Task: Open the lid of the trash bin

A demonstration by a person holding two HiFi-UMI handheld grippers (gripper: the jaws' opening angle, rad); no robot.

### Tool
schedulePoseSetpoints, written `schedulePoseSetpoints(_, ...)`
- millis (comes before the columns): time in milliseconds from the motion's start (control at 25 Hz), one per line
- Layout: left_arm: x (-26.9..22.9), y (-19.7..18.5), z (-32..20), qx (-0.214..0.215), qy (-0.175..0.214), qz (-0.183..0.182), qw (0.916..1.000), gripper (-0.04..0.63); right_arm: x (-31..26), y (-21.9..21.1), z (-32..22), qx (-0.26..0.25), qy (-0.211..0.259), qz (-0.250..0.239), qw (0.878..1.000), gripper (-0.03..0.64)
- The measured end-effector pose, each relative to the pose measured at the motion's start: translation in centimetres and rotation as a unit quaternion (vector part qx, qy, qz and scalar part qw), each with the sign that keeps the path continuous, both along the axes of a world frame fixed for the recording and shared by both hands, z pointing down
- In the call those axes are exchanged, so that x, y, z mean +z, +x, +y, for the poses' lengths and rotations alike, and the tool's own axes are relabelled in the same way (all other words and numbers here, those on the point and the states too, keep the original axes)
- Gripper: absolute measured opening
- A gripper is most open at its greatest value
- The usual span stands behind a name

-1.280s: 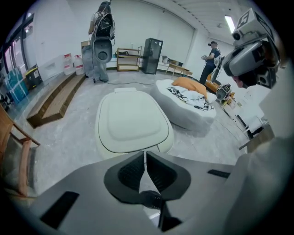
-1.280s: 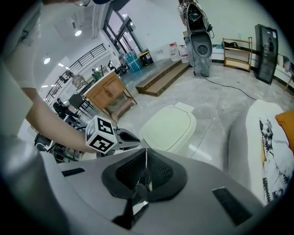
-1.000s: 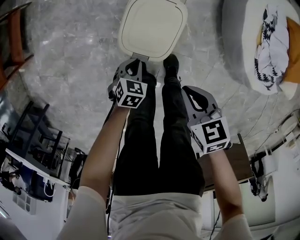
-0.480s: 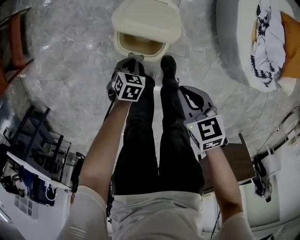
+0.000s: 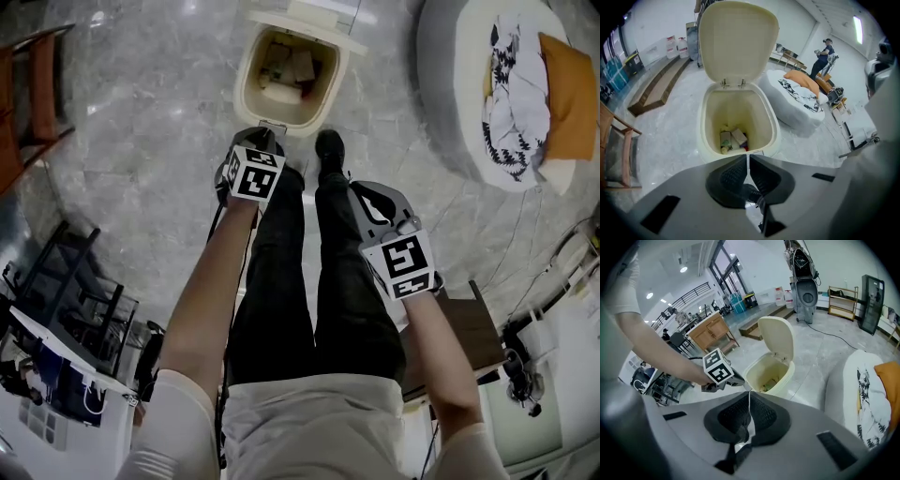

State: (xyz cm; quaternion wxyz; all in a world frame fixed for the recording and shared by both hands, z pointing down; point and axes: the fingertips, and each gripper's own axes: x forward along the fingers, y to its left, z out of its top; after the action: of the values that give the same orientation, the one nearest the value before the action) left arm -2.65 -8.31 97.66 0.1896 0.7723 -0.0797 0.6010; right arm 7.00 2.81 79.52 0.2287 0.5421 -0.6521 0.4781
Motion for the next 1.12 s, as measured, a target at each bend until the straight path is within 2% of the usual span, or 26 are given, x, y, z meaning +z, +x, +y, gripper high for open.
schedulePoseSetpoints(400,-7.0,-1.4,-0.8,0.006,0.008,0.01,0.9999,0.021,-6.0,0.3,-1.7,-0.02,0.026,0.028,0.999,0.031)
schedulePoseSetpoints(640,-11.9,-1.9,-1.4,-0.008,0.015,0.012,0.9998,0.021,-9.7,1.3,-2.1,-0.035,0.039,0.044,0.998,0.031)
schedulePoseSetpoints(800,-15.5,-2.1,-1.6,0.013,0.025,0.021,0.9994,0.021,-12.3,1.5,-2.2,-0.04,0.047,0.049,0.997,0.031)
schedulePoseSetpoints(1120,-22.7,-0.8,-1.6,0.018,0.04,0.074,0.9963,0.021,-16.7,4.3,-1.9,-0.024,0.064,0.067,0.995,0.031)
